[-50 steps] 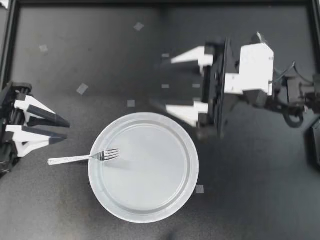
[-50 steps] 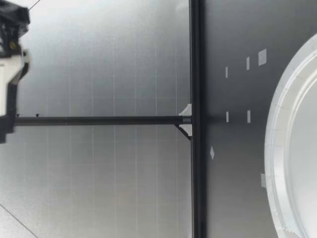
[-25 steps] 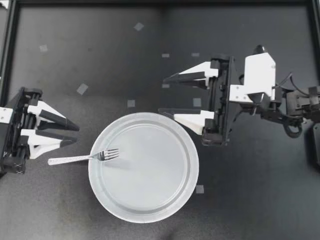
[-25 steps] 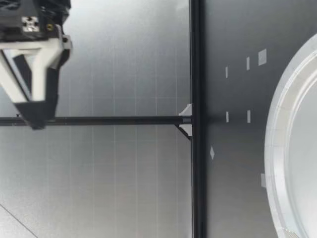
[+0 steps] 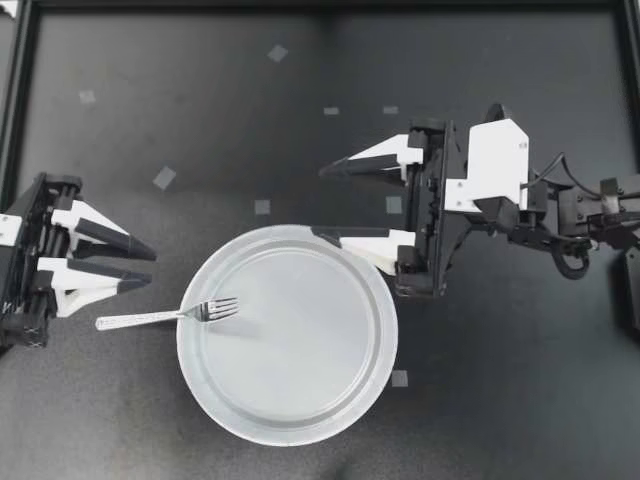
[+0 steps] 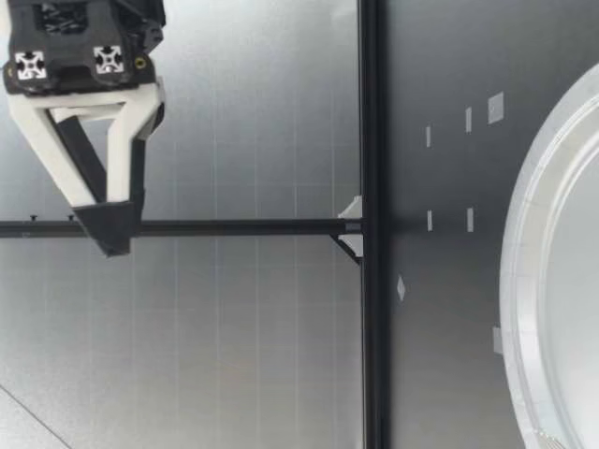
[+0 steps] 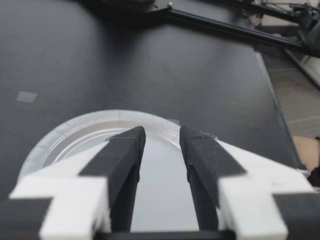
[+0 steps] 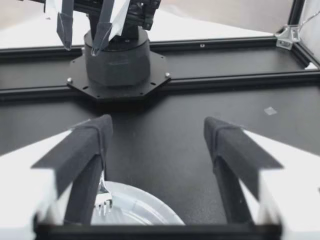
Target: Pick up the fork and place it on the plate.
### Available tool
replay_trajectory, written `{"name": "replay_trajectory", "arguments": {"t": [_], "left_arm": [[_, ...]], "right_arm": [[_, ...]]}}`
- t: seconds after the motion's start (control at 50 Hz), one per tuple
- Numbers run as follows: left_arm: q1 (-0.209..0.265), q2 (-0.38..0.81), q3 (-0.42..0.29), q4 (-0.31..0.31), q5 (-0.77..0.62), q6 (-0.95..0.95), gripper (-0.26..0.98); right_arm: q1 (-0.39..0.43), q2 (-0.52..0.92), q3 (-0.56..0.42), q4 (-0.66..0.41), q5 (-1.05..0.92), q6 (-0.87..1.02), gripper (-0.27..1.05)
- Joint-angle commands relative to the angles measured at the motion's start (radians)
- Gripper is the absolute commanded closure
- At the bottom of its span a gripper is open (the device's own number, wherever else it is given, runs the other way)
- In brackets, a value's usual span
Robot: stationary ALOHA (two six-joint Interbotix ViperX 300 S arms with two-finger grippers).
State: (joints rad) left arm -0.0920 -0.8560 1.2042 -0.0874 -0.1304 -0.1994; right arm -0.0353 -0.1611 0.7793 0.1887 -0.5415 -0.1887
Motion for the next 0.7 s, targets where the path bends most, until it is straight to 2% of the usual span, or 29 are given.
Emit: {"name": "replay_trajectory", "arguments": {"t": [0.0, 0.68], "left_arm": [[0.002, 0.003, -0.011, 0.003, -0.011, 0.002, 0.31], [0.002, 0.002, 0.012, 0.002, -0.012, -0.008, 0.31]], "right_arm": [[0.002, -0.008, -0.021, -0.005, -0.005, -0.002, 0.07], [0.003, 0.005, -0.021, -0.005, -0.005, -0.005, 0.07]]}}
